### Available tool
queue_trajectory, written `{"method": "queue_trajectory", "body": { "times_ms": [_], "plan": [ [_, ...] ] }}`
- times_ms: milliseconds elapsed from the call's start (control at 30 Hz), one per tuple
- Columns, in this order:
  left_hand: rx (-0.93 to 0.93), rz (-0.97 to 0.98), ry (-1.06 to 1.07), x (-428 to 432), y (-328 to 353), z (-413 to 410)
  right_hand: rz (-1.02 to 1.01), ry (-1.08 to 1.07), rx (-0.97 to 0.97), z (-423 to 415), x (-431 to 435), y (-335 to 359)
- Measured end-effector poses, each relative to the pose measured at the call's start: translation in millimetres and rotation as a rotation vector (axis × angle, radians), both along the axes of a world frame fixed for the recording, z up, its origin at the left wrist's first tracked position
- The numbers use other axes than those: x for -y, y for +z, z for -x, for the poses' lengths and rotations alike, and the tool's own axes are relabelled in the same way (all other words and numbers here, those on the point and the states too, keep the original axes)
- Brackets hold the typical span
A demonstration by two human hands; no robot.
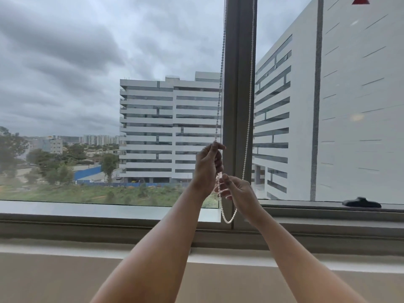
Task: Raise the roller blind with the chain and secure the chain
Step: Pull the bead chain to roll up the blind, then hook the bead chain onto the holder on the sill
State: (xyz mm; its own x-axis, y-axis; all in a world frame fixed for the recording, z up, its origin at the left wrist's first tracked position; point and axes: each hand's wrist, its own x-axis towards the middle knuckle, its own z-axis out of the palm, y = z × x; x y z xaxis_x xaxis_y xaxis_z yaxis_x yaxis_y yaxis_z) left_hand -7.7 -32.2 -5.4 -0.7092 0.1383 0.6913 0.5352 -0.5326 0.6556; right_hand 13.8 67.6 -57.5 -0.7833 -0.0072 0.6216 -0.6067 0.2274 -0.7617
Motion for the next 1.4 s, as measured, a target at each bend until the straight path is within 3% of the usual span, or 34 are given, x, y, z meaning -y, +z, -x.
{"method": "queue_trajectory", "body": {
  "times_ms": [200, 400, 733, 967, 1233, 1400],
  "plan": [
    [0.076, 0.031, -0.034, -4, -29, 3, -0.209, -0.217, 0.099, 10, -18, -47],
    [0.133, 0.067, -0.064, -3, -58, 9, -0.266, -0.331, 0.162, 14, -28, -76],
    [0.142, 0.209, -0.112, 5, -102, 7, -0.156, -0.224, 0.147, 15, -16, -96],
    [0.171, 0.388, 0.123, 28, -134, 12, -0.119, -0.248, 0.06, 16, 8, -104],
    [0.219, 0.403, 0.203, 54, -150, 19, -0.349, -0.512, -0.026, 21, 23, -108],
    [0.287, 0.342, 0.245, 71, -158, 27, -0.347, -0.503, -0.061, 29, 31, -111]
  ]
}}
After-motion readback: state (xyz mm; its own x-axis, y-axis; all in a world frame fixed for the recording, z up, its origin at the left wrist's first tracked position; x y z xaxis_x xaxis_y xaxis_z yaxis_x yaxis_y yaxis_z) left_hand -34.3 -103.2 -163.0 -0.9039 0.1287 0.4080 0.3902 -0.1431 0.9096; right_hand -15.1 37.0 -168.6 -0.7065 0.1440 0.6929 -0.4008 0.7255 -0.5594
